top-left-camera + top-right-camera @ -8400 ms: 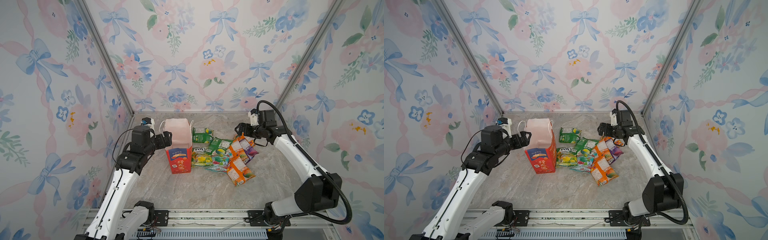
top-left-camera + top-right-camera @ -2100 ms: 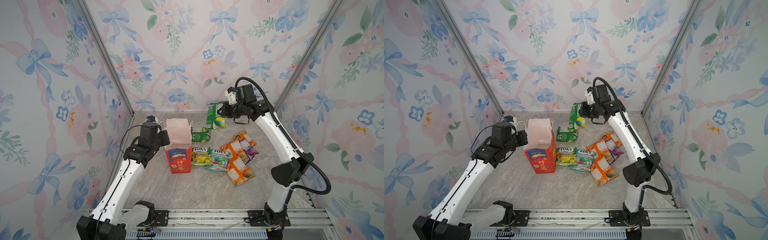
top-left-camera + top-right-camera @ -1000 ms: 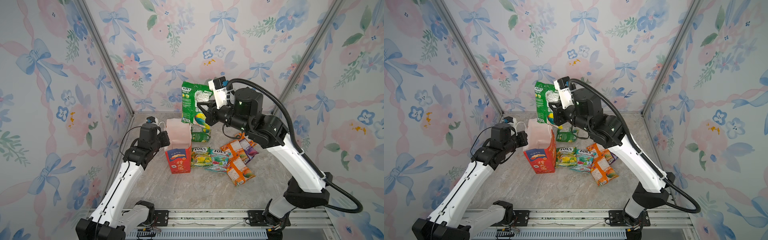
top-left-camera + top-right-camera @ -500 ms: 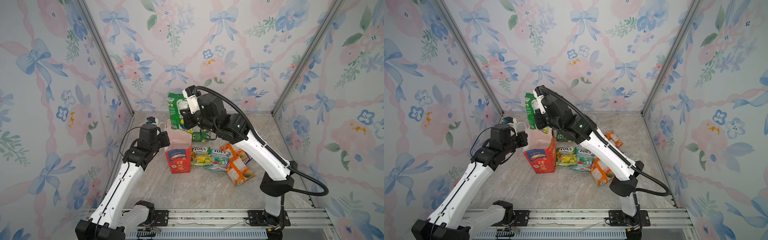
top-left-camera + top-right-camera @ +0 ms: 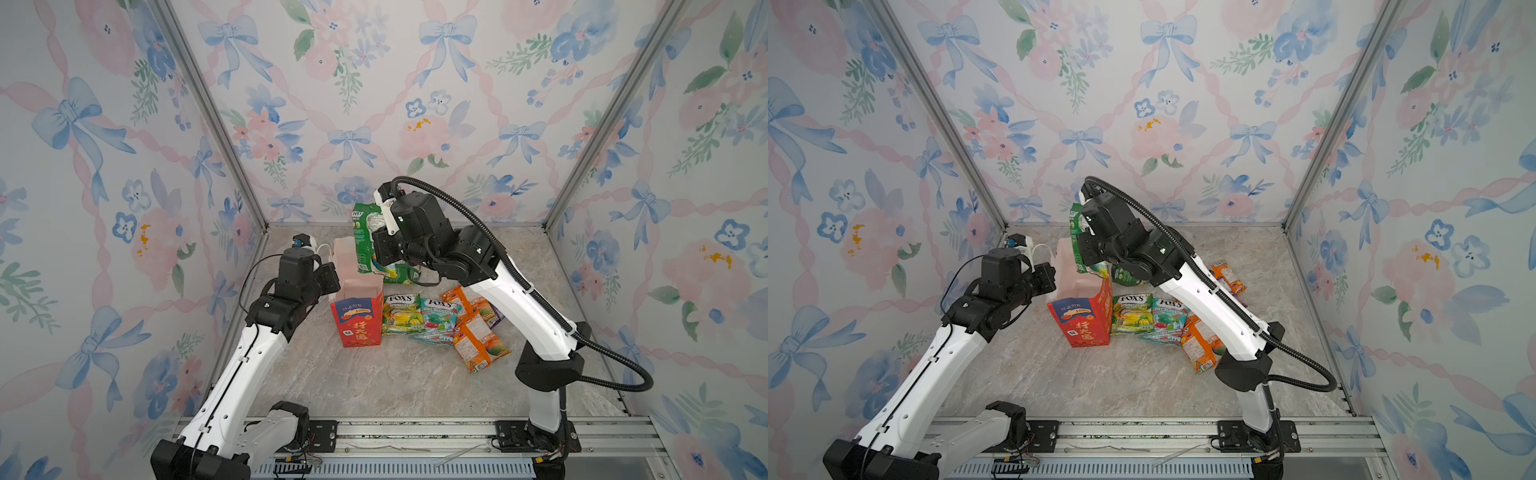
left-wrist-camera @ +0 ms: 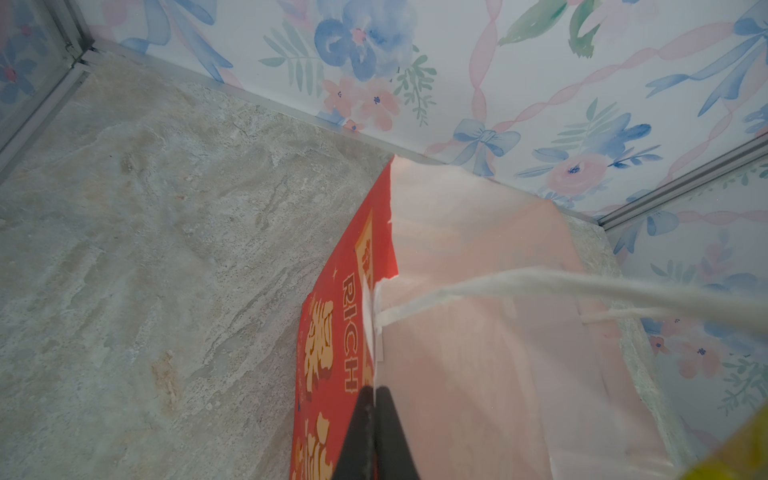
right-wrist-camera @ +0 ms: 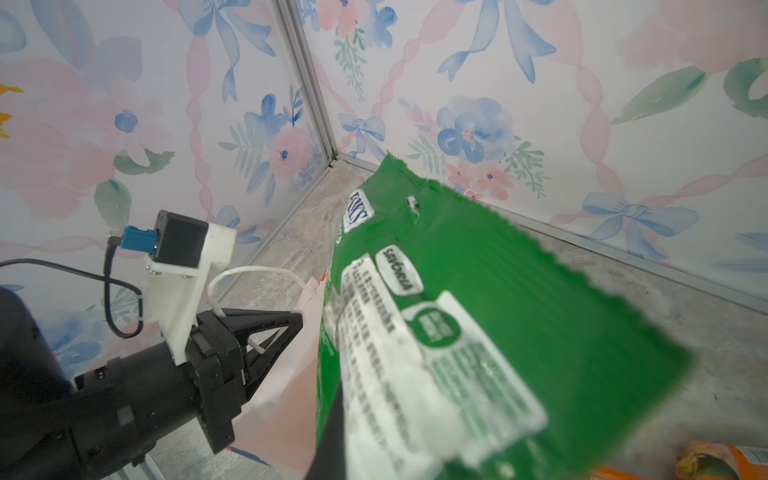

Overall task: Place the snacks into the paper bag
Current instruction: 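Lower the green packet into the bag opening held by the left gripper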

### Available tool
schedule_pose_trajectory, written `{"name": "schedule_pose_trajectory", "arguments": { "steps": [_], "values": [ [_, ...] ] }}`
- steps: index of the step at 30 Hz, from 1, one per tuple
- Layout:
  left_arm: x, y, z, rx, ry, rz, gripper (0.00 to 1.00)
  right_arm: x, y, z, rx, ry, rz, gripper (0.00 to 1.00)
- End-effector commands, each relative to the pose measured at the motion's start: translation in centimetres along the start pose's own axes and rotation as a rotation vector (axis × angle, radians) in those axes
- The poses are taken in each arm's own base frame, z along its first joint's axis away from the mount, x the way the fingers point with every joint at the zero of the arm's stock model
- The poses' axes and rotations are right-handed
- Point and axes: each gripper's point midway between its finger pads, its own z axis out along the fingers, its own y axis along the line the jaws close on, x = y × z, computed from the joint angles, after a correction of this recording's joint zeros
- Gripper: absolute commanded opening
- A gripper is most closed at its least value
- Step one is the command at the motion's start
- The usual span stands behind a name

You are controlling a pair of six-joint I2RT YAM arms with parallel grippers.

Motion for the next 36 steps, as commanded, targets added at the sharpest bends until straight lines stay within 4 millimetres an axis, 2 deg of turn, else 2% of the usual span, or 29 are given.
{"name": "schedule_pose_trajectory", "arguments": {
  "steps": [1,8,20,36],
  "values": [
    [0.7,-0.3,0.0,0.023,0.013,-0.012,0.0,0.3,0.4,-0.4,-0.008,0.017,0.017,0.0],
    [0.5,-0.7,-0.1,0.044,0.003,-0.024,0.0,0.9,0.5,0.1,-0.007,0.039,0.013,0.0],
    [0.7,-0.8,0.0,0.051,0.009,-0.011,0.0,2.3,0.8,2.2,0.004,0.085,0.014,0.0],
    [1.0,-0.9,0.1,0.067,0.011,-0.013,0.0,3.2,1.0,3.0,0.003,0.117,0.034,0.0]
  ]
}}
